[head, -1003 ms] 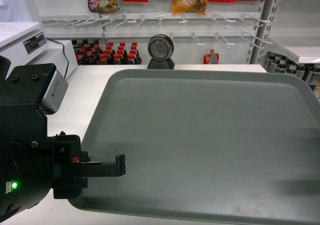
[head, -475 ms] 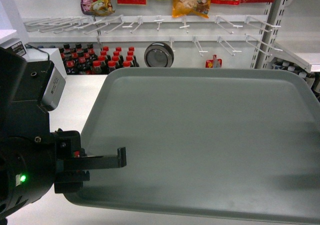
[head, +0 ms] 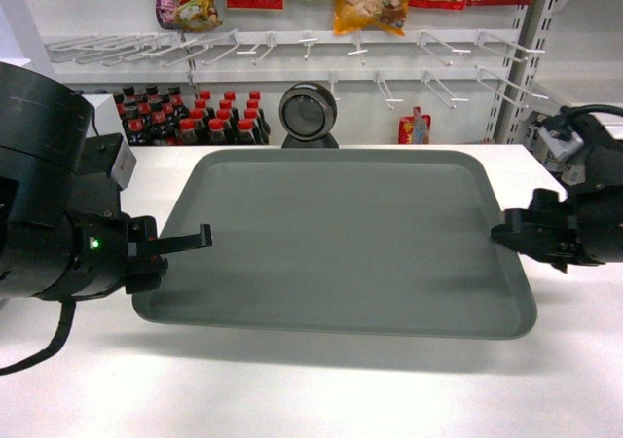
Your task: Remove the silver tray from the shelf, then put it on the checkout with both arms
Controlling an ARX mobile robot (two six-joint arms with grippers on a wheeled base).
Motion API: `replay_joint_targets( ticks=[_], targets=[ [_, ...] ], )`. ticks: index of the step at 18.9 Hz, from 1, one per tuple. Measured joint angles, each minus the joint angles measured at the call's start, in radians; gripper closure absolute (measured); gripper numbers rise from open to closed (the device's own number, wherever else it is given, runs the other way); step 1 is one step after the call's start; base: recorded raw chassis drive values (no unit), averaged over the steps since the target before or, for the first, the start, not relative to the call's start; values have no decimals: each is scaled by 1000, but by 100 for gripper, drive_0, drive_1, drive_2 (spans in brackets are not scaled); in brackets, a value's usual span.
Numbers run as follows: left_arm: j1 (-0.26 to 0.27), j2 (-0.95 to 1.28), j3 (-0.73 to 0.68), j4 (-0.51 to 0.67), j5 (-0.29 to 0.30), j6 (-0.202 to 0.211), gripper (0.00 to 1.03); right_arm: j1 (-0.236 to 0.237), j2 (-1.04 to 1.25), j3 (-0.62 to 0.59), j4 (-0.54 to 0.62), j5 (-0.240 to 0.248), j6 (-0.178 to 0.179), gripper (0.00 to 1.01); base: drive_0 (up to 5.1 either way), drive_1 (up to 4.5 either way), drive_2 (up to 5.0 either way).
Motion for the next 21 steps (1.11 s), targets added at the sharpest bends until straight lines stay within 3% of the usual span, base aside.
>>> replay_joint_targets(
  ticks=[3,4,7,9,16,21],
  targets=[
    [5,96,76,-31,2,-7,100,30,122,125,-51,87,-16,98,0,0,0],
    [1,121,92,-48,4,-28,100,33,155,151,-64,111,-26,98,0,0,0],
    [-32,175,100,-49,-9,-55,100,35,196,137,-46,162,-33,98,0,0,0],
    [-47,177,99,-26,-64,-77,82,32,185,107,3,167,-59,82,0,0,0],
    [-50,141,63,24,-112,-75,63,3,133,55,99,158,-55,64,0,0,0],
    [-69,30,-42,146,-165,-72,47,-38,12,-50,243,129,-48,48,0,0,0]
  ],
)
